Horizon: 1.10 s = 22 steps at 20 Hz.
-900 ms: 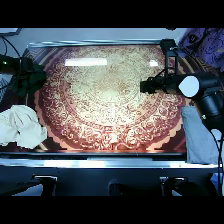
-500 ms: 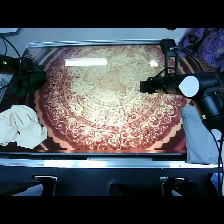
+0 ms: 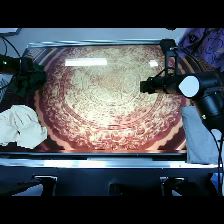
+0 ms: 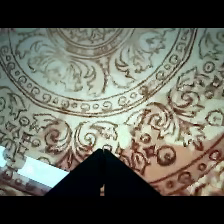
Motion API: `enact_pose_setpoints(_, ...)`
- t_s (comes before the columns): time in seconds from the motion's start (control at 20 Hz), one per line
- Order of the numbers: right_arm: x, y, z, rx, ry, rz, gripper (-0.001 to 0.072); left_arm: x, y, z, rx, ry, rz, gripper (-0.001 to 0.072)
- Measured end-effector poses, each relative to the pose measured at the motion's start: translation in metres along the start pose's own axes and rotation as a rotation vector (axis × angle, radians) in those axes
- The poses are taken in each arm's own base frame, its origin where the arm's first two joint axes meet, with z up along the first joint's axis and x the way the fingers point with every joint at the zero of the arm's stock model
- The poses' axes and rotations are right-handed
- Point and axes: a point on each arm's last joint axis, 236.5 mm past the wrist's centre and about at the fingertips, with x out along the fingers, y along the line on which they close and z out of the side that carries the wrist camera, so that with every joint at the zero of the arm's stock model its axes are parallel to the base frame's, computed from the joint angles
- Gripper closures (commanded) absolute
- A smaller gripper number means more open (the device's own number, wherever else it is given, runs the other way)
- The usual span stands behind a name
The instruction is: Fold the clothes and pants, and hang the long-sleeved shirts on hangers.
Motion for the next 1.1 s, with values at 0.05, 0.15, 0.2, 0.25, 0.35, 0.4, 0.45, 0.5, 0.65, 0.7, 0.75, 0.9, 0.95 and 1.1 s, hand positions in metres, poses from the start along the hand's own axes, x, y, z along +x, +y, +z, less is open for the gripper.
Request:
enact_pose_setpoints(0.05, 0.0, 0.0, 0.0, 0.0, 0.0, 0.0, 0.0678, 0.0, 0.0, 0.0, 0.0, 0.0, 0.0, 0.0686)
enact_pose_setpoints(0.15, 0.0, 0.0, 0.0, 0.0, 0.0, 0.0, 0.0678, 0.0, 0.0, 0.0, 0.0, 0.0, 0.0, 0.0686)
enact_pose_setpoints(0.2, 0.0, 0.0, 0.0, 0.0, 0.0, 0.0, 0.0678, 0.0, 0.0, 0.0, 0.0, 0.0, 0.0, 0.0686)
enact_pose_setpoints(0.25, 0.0, 0.0, 0.0, 0.0, 0.0, 0.0, 0.0678, 0.0, 0.0, 0.0, -0.001, 0.0, -0.001, 0.0686)
enact_pose_setpoints(0.35, 0.0, 0.0, 0.0, 0.0, 0.0, 0.0, 0.0678, 0.0, -0.001, 0.0, -0.002, 0.0, -0.003, 0.0686)
enact_pose_setpoints(0.4, 0.0, 0.0, 0.0, 0.0, 0.0, 0.0, 0.0678, 0.0, -0.001, 0.0, -0.004, 0.0, -0.004, 0.068)
enact_pose_setpoints(0.45, 0.0, 0.0, 0.0, 0.0, 0.0, 0.0, 0.0678, 0.001, -0.001, 0.0, -0.004, 0.002, -0.005, 0.0494)
enact_pose_setpoints(0.5, 0.0, 0.0, 0.0, 0.0, 0.0, 0.0, 0.0678, 0.003, -0.001, -0.001, -0.005, 0.005, -0.005, -0.0012)
enact_pose_setpoints(0.65, 0.0, 0.0, 0.0, 0.0, -0.001, 0.0, 0.0679, 0.011, 0.002, -0.008, -0.059, 0.044, 0.002, 0.0)
enact_pose_setpoints(0.7, 0.0, 0.0, 0.0, 0.0, -0.001, 0.0, 0.0678, 0.015, 0.008, -0.014, -0.087, 0.072, 0.017, 0.0)
enact_pose_setpoints(0.75, 0.0, 0.0, 0.0, 0.0, -0.001, 0.0, 0.0678, 0.019, 0.017, -0.022, -0.115, 0.103, 0.041, 0.0001)
enact_pose_setpoints(0.9, 0.0, 0.0, 0.0, 0.0, -0.001, 0.0, 0.0678, 0.031, 0.072, -0.057, -0.231, 0.205, 0.166, 0.0001)
enact_pose_setpoints(0.95, 0.0, 0.0, 0.0, 0.0, -0.001, 0.0, 0.0678, 0.035, 0.095, -0.071, -0.283, 0.234, 0.211, 0.0001)
enact_pose_setpoints(1.1, 0.0, 0.0, 0.0, 0.0, 0.0, 0.0, 0.0678, 0.043, 0.171, -0.121, -0.452, 0.295, 0.336, 0.0001)
